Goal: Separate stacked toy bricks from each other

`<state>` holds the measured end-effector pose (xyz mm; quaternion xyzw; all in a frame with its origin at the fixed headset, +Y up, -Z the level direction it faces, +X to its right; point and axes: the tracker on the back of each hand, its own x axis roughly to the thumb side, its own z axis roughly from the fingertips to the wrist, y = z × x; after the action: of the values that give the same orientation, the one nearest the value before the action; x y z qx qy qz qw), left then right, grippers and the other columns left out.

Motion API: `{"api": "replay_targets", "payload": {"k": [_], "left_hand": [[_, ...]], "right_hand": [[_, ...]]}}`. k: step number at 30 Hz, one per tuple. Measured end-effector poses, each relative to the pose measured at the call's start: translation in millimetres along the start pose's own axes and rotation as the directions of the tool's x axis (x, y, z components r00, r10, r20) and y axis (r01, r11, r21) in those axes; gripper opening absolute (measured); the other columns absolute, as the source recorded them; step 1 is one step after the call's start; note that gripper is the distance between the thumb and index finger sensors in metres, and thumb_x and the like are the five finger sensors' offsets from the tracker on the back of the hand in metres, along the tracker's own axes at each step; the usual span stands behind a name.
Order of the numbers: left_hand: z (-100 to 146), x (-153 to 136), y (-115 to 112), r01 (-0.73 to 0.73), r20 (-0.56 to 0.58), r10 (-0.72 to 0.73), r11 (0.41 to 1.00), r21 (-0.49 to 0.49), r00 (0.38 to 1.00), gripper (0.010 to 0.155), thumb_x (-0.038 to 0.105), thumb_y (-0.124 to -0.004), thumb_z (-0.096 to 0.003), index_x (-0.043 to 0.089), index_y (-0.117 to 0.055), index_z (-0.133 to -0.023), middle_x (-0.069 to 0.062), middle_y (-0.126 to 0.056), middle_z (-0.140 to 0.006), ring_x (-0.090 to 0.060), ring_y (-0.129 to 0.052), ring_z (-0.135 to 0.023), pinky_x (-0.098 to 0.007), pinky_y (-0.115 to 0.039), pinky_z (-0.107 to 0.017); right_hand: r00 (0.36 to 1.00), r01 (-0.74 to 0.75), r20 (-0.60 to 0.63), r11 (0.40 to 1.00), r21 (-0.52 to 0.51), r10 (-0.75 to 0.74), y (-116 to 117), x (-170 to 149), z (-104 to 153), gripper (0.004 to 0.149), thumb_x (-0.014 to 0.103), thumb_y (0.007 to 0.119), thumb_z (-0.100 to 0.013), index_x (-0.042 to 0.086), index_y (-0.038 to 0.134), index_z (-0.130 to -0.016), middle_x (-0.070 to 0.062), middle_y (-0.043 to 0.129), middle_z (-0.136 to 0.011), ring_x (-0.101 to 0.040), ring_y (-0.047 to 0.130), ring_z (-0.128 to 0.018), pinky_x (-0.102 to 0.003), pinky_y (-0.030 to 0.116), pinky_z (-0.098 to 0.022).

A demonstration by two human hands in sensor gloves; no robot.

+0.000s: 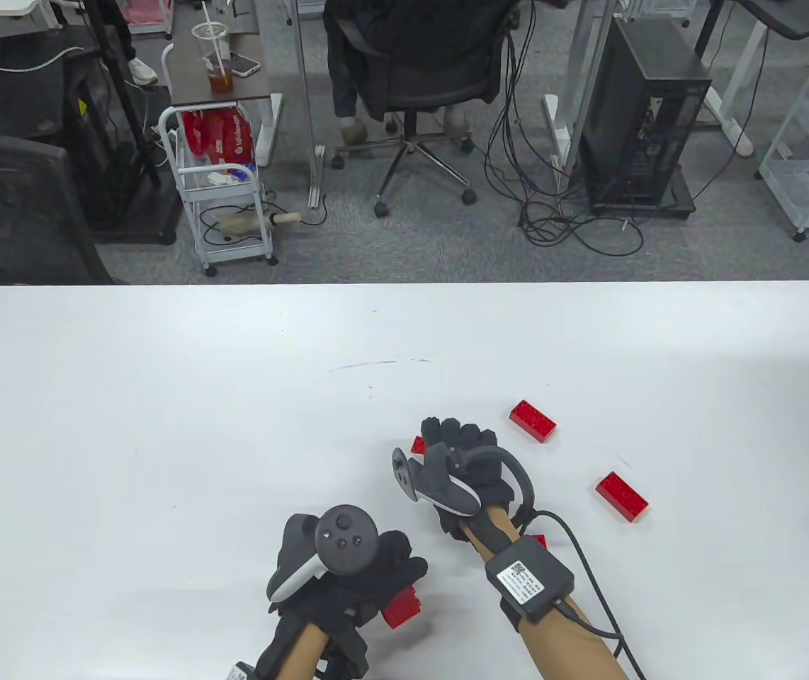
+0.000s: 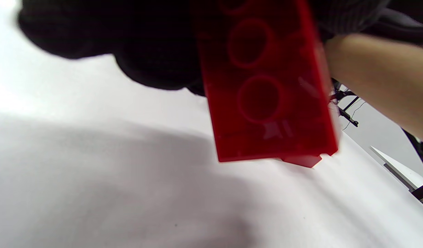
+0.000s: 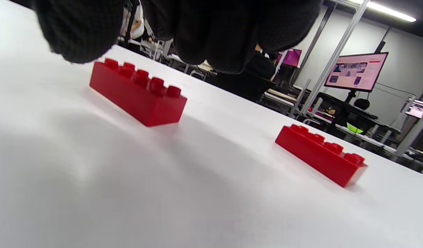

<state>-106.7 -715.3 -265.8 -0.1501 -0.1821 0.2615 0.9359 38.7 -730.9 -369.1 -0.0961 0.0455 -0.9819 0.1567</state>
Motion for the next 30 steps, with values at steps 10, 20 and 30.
{"api": "replay_targets", "payload": {"k": [10, 20, 30], "left_hand": [[-0.6, 1.9, -2.8, 0.028, 0.012, -0.028, 0.998, 0.048, 1.000, 0.070, 0.067, -0.063, -0.0454, 0.023, -0.074, -0.099, -0.002, -0.097, -0.075, -0.023, -0.100, -0.048, -0.032, -0.091, -0.034], [4.4, 6.9, -2.5, -0.078, 0.127, 0.058, 0.984, 0.159, 0.990, 0.070, 0.065, -0.068, -0.0432, 0.025, -0.072, -0.100, 0.000, -0.095, -0.084, -0.025, -0.100, -0.058, -0.034, -0.091, -0.043], [6.3, 11.8, -6.1, -0.143, 0.175, 0.102, 0.960, 0.239, 0.979, 0.070, 0.065, -0.069, -0.0427, 0.025, -0.070, -0.100, 0.000, -0.093, -0.086, -0.025, -0.100, -0.061, -0.034, -0.091, -0.046]], "right_hand": [[0.991, 0.132, 0.046, 0.975, -0.178, -0.126, -25.7, -28.9, 52.1, 0.077, 0.059, 0.068, -0.046, 0.022, 0.053, -0.112, -0.009, 0.070, -0.111, -0.034, 0.083, -0.094, -0.057, 0.070, -0.068], [0.925, 0.378, 0.061, 0.891, -0.251, -0.375, -25.6, -72.9, 102.4, 0.076, 0.060, 0.066, -0.048, 0.020, 0.055, -0.112, -0.011, 0.072, -0.109, -0.035, 0.085, -0.091, -0.057, 0.072, -0.067], [0.721, 0.692, 0.234, 0.697, -0.189, -0.653, -7.9, -94.1, 134.8, 0.077, 0.061, 0.064, -0.048, 0.017, 0.057, -0.111, -0.012, 0.075, -0.106, -0.034, 0.088, -0.088, -0.055, 0.074, -0.064]]}}
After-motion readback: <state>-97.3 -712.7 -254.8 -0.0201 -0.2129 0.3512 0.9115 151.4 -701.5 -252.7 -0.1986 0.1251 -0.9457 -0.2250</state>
